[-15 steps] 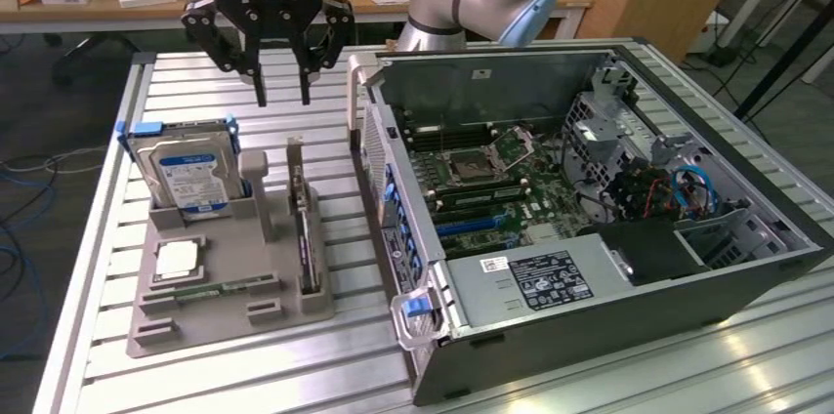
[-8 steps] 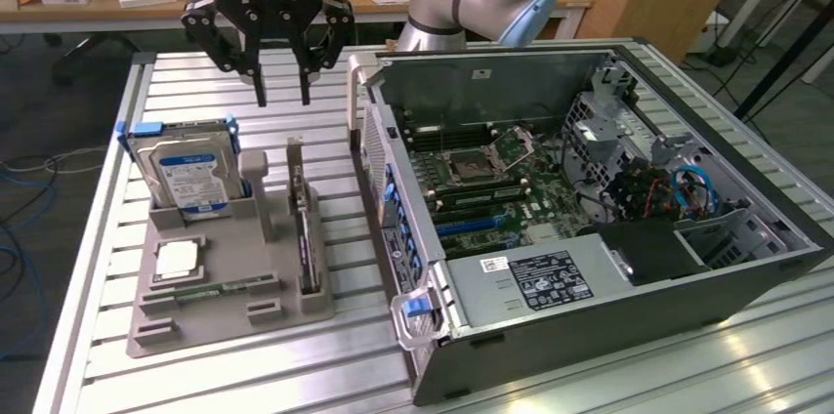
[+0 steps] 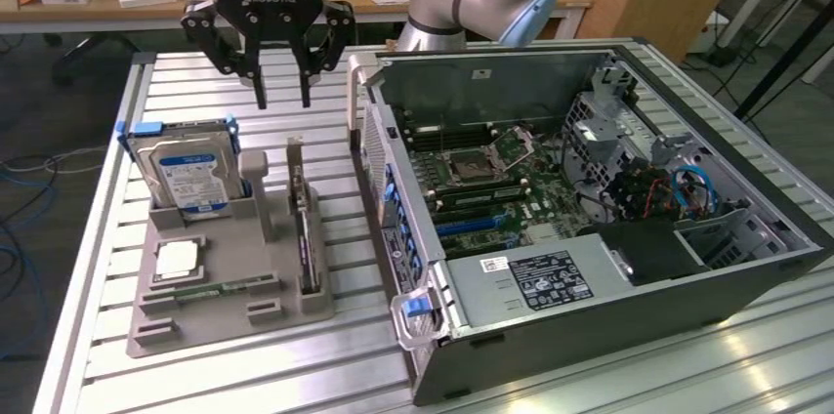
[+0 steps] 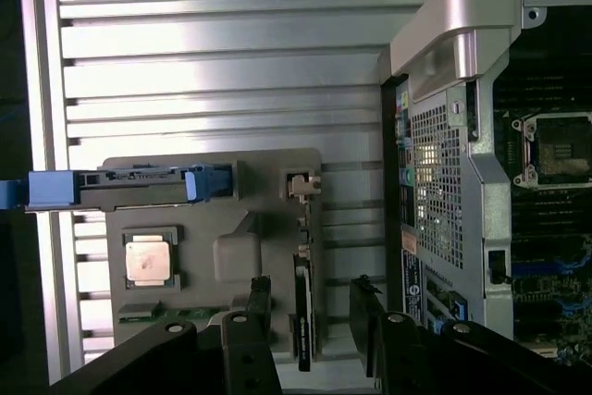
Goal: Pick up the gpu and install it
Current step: 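Pick up the gpu and move the gpu toward the slot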
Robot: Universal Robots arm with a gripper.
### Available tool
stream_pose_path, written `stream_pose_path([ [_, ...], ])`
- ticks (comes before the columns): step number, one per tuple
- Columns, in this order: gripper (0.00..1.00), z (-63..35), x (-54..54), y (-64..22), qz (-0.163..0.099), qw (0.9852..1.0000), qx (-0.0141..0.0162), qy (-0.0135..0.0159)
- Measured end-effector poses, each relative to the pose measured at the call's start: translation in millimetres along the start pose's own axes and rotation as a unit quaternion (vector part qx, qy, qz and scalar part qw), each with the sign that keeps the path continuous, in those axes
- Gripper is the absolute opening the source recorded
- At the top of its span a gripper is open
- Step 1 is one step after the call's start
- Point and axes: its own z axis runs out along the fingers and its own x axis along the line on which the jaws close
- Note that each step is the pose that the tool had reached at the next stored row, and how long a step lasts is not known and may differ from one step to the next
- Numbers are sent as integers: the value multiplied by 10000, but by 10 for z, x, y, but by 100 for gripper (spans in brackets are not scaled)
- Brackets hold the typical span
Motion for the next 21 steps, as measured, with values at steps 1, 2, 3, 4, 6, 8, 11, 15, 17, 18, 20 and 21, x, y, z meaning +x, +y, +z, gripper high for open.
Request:
stream_pose_path([
  [1, 47, 0, 0, -6, 0, 10000, 0, 0],
  [2, 47, 0, -1, -11, 0, 10000, 0, 0],
  [3, 47, 0, -1, -17, 0, 10000, 0, 0],
  [4, 47, 0, -2, -22, 0, 10000, 0, 0],
  [6, 47, 0, -2, -33, 0, 10000, 0, 0],
  [8, 47, 0, -4, -43, 0, 10000, 0, 0],
  [11, 47, 0, -5, -59, 0, 10000, 0, 0],
  [15, 47, 0, -9, -83, 0, 10000, 0, 0],
  [17, 47, 0, -11, -95, 0, 10000, 0, 0],
  [18, 47, 0, -12, -101, 0, 10000, 0, 0],
  [20, 47, 0, -15, -115, 0, 10000, 0, 0],
  [21, 47, 0, -17, -122, 0, 10000, 0, 0],
])
